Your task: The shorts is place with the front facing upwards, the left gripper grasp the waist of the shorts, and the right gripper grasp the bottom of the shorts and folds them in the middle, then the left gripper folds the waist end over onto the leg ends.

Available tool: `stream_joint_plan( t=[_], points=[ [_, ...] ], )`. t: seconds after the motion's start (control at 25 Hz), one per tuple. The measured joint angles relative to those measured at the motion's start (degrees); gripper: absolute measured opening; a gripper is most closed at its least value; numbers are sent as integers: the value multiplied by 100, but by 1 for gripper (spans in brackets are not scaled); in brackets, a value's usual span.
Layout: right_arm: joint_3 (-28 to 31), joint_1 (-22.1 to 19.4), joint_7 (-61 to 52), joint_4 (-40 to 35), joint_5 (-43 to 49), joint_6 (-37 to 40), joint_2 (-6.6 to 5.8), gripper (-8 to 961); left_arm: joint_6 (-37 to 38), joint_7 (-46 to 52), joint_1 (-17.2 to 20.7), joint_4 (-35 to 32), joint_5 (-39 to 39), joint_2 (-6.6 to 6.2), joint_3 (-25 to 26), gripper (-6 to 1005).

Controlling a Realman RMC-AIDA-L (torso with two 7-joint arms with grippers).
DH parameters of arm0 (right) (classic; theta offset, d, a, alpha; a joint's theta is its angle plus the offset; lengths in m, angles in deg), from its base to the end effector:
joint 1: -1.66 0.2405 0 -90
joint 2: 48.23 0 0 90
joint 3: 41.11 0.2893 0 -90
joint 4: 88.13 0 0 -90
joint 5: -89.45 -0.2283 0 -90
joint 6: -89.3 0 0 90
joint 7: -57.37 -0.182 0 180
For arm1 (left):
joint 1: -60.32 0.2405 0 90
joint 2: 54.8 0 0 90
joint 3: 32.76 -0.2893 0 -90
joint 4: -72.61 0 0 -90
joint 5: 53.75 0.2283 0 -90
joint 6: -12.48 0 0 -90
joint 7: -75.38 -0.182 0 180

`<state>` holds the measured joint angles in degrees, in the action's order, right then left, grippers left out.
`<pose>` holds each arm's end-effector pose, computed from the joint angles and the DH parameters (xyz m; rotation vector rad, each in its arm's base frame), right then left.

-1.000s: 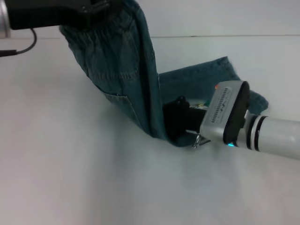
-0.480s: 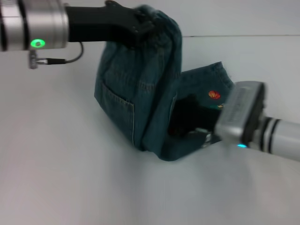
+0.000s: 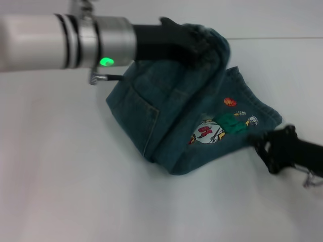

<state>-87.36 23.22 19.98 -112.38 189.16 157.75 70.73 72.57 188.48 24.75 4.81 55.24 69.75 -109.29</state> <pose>0.3716 0.3448 -0.0834 -2.4719 0.2169 0.3622 -0.0928 0.4391 -0.0854 -2.6701 -0.4304 -0.5900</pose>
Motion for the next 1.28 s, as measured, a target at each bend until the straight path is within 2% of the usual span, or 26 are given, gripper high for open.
stream_joint_plan(
  t=[0.08,0.2,0.36,0.52,0.6,0.76,0.96,1.12,1.28],
  points=[
    [-15,-184,-209,-221,316,266,-15,44,-466,-39,-55,225,-136,3,-409,55],
    [1,-235,-357,-275,738,497,-51,49,-1117,-97,-222,643,-433,9,-982,59],
    [-18,-151,-372,-260,1124,695,-59,55,-1401,-175,-439,985,-830,9,-1671,63],
    [-23,17,-396,-258,1408,853,-9,61,-1931,-221,-442,1034,-1153,7,-2395,68],
    [-24,43,-400,-278,1461,1019,-4,64,-2017,-222,-422,1023,-1184,9,-2525,144],
    [-7,20,-374,-306,1479,1432,-55,70,-1913,-347,-191,831,-1187,8,-2438,307],
    [40,-125,-349,-423,1467,1802,-116,77,-1330,-932,575,164,-1203,8,-2086,537],
    [175,-257,-367,-616,1461,2011,-117,83,-460,-1676,1134,137,-1554,9,-1457,695],
    [432,-362,-385,-769,1477,2350,-144,89,693,-3242,1876,538,-2438,7,-539,789]
  ],
)
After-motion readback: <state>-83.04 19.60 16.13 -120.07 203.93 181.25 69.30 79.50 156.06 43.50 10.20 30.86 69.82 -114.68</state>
